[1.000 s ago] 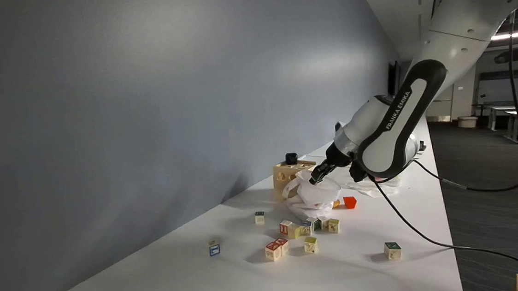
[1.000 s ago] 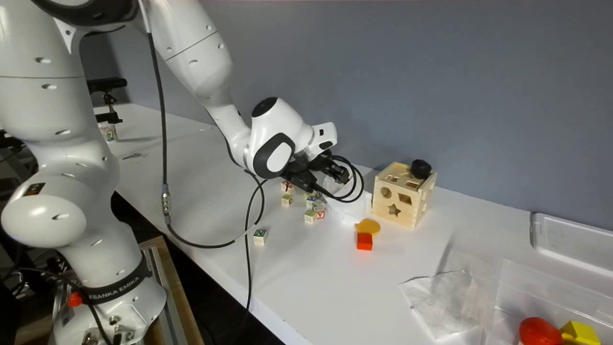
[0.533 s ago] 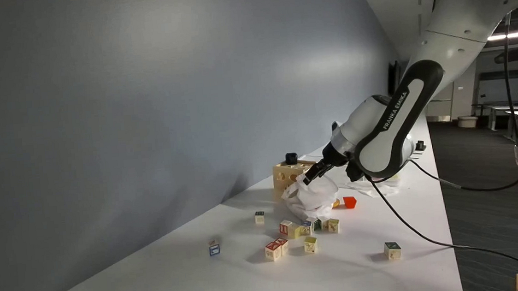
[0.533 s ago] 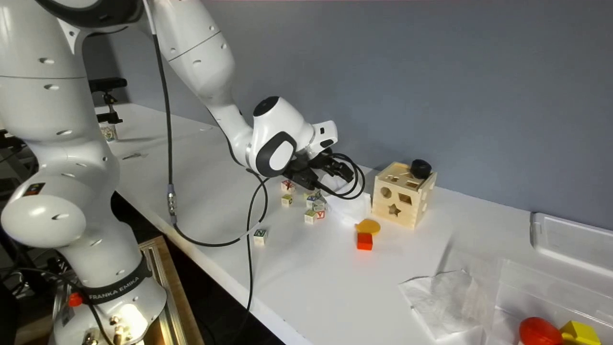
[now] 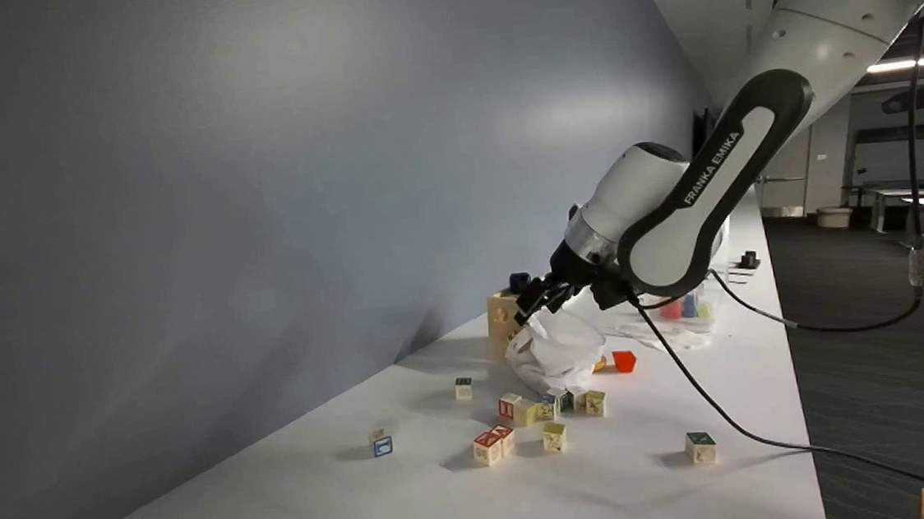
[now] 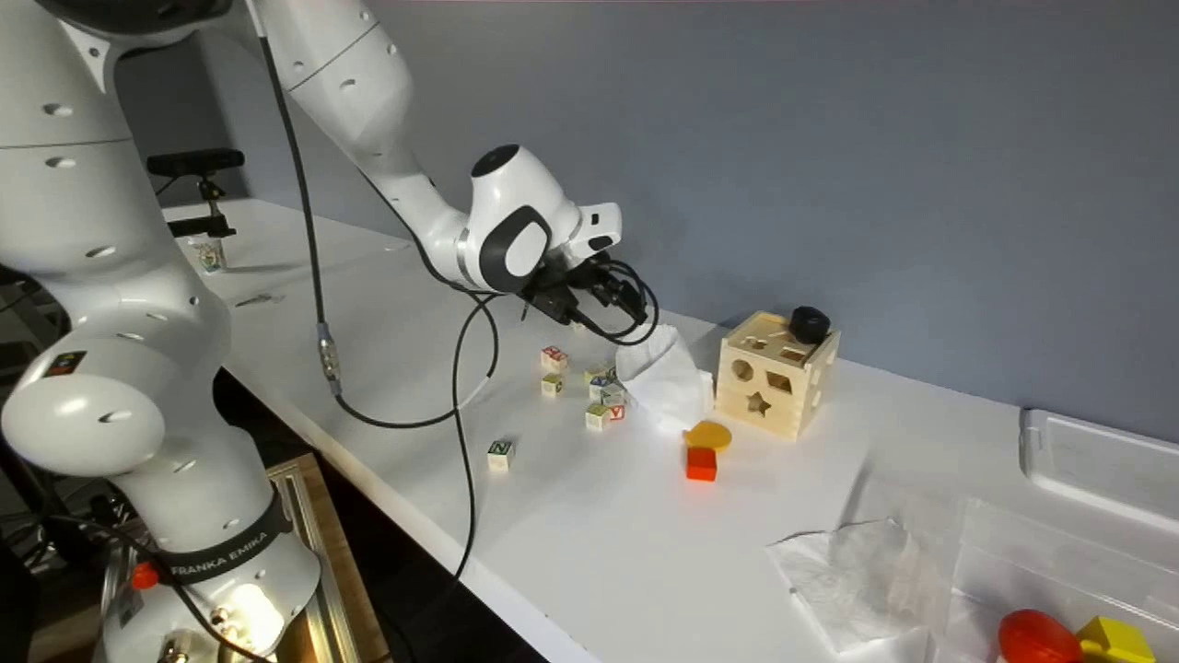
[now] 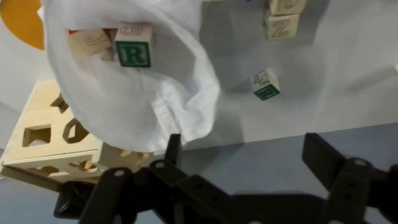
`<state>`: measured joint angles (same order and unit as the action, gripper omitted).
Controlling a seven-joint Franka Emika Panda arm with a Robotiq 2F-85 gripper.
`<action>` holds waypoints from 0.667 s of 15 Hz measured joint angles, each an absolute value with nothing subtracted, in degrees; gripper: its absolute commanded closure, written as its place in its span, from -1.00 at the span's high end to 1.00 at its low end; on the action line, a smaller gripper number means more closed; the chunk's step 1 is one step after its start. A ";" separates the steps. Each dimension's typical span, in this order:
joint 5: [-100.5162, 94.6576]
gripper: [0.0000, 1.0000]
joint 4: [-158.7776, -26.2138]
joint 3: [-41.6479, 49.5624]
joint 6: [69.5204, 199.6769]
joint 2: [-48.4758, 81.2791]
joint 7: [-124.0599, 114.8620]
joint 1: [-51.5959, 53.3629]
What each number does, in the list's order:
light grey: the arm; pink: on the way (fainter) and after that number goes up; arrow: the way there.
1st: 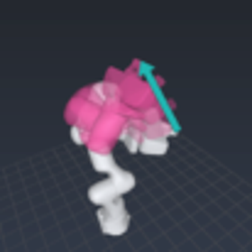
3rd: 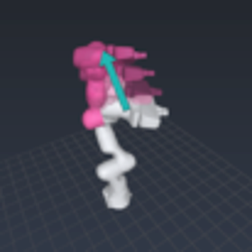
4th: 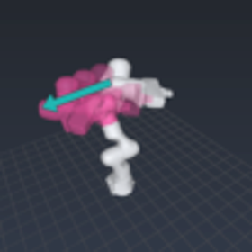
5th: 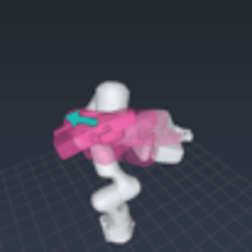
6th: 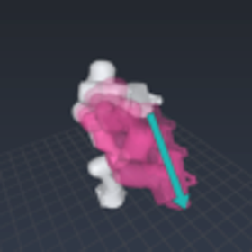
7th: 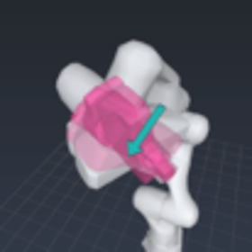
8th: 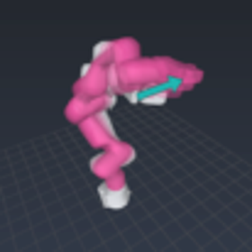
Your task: Put one square block inside the white bag on the left.
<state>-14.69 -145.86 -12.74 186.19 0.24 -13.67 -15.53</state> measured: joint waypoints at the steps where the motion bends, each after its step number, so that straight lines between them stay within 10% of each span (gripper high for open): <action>1: -12.23 1.00 -145.92 -12.61 181.92 -1.53 -14.47 -13.85; 10: -3.01 1.00 -144.63 -7.61 143.25 -19.57 -15.19 -6.98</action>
<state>-3.01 -144.63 -7.61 143.25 -19.57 -15.19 -6.98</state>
